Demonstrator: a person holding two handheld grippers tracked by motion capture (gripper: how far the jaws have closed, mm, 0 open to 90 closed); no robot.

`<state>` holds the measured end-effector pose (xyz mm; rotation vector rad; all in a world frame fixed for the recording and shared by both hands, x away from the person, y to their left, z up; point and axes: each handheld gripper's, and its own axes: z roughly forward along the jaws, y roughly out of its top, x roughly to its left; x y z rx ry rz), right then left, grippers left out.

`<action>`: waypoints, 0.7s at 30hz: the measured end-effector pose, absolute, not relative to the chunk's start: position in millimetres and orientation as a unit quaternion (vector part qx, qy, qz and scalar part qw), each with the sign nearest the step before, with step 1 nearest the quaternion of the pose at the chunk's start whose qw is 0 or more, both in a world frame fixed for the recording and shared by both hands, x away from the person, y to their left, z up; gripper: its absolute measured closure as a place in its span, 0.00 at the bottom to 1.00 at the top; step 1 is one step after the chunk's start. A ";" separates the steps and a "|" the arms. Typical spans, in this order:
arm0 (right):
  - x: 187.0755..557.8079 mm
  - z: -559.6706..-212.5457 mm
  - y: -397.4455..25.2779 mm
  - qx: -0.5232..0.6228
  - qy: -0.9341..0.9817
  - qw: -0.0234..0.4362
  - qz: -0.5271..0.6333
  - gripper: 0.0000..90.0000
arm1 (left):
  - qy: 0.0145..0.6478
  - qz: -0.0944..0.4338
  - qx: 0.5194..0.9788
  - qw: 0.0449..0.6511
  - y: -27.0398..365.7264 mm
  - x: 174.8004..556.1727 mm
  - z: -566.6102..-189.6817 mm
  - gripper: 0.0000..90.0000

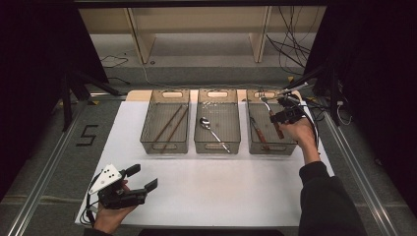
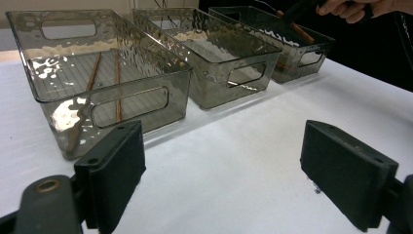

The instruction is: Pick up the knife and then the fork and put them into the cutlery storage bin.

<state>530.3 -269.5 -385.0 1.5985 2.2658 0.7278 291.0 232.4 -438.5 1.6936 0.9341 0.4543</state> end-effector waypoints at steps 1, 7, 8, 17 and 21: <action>530.6 -385.3 -269.5 0.554 0.782 0.136 0.251 0.86 | 0.394 0.192 0.714 0.546 232.3 291.0 -438.4 0.18; 532.6 -389.1 -266.8 0.557 0.783 0.135 0.241 0.86 | 0.394 0.192 0.714 0.546 232.3 290.9 -438.3 0.18; 532.7 -389.3 -266.3 0.557 0.783 0.135 0.241 0.86 | 0.393 0.192 0.714 0.546 232.3 290.8 -438.3 0.18; 533.7 -394.5 -263.6 0.559 0.785 0.133 0.230 0.86 | 0.395 0.192 0.713 0.547 232.5 290.6 -438.2 0.18; 533.7 -399.0 -263.1 0.560 0.786 0.132 0.225 0.86 | 0.394 0.192 0.713 0.547 232.4 290.7 -438.2 0.18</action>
